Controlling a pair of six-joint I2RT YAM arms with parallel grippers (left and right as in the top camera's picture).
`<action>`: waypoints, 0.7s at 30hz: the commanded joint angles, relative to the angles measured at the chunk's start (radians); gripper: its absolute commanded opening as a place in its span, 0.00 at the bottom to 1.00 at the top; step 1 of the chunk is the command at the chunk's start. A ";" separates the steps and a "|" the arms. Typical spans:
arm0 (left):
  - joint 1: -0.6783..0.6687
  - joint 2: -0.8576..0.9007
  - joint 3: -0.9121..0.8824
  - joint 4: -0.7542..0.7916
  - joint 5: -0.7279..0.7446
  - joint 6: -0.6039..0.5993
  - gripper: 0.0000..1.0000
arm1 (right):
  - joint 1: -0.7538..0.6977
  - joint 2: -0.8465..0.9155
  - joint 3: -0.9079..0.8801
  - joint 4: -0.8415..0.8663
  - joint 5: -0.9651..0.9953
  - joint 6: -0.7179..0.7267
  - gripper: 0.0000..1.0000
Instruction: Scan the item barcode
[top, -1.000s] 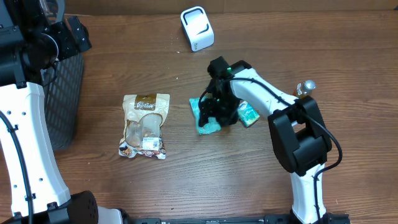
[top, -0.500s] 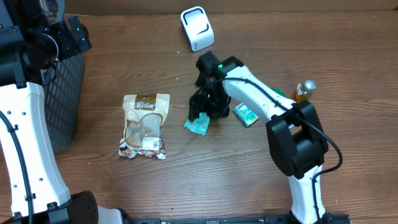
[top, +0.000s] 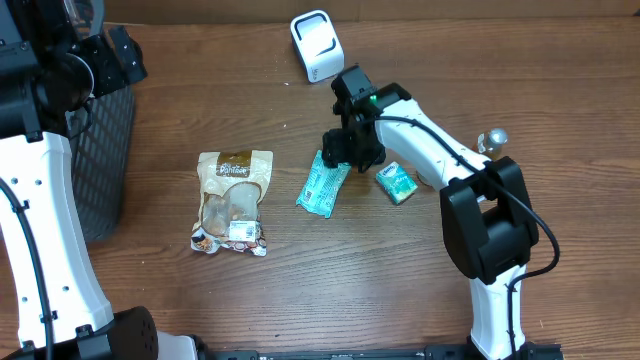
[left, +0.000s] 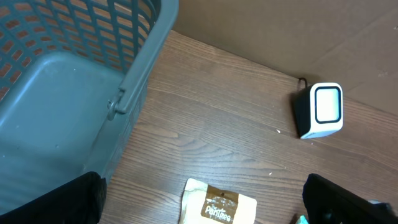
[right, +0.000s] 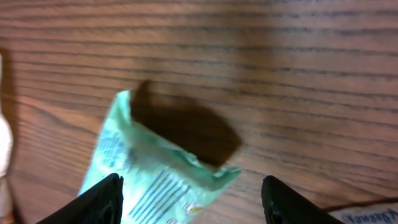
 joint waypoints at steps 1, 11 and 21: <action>-0.002 0.003 0.025 0.001 0.006 0.016 1.00 | 0.012 -0.007 -0.048 0.037 0.015 0.001 0.64; -0.002 0.003 0.025 0.001 0.006 0.016 1.00 | 0.012 -0.007 -0.137 0.138 0.015 0.024 0.51; -0.002 0.003 0.025 0.001 0.006 0.016 1.00 | 0.003 -0.007 -0.139 0.140 -0.061 0.024 0.59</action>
